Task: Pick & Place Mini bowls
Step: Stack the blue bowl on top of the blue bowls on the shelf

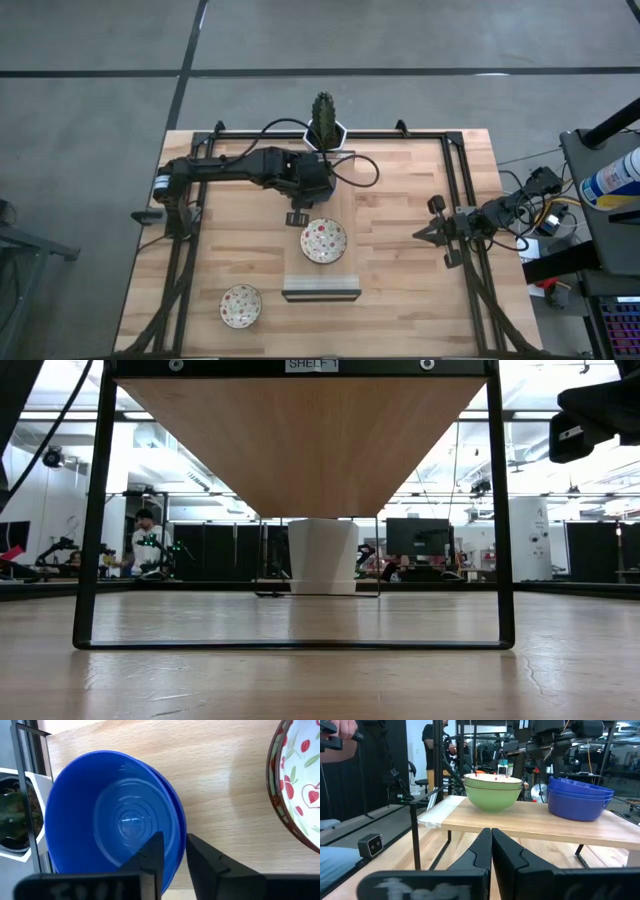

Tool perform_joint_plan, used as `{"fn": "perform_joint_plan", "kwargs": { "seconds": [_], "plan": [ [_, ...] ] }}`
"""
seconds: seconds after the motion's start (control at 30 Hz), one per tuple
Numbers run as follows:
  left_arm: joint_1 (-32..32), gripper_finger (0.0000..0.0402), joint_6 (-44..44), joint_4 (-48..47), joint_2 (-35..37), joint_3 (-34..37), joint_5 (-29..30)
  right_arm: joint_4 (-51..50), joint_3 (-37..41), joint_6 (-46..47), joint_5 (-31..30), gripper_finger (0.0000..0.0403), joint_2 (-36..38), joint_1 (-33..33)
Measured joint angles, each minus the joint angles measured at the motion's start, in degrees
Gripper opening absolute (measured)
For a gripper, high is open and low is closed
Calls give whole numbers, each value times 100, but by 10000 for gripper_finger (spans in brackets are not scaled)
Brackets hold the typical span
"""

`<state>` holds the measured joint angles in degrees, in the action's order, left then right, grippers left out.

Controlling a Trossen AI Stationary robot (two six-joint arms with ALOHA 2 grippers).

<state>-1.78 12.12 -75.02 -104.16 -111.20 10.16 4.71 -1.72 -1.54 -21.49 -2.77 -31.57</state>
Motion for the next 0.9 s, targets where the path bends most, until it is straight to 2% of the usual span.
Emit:
{"fn": "perform_joint_plan", "kwargs": {
  "seconds": [0.4,0.9],
  "plan": [
    [2,87,-48,-67,85,-451,41,0,0,0,0,8,0,0],
    [-11,87,-81,60,86,-196,41,0,0,0,1,8,-1,0]
  ]
}}
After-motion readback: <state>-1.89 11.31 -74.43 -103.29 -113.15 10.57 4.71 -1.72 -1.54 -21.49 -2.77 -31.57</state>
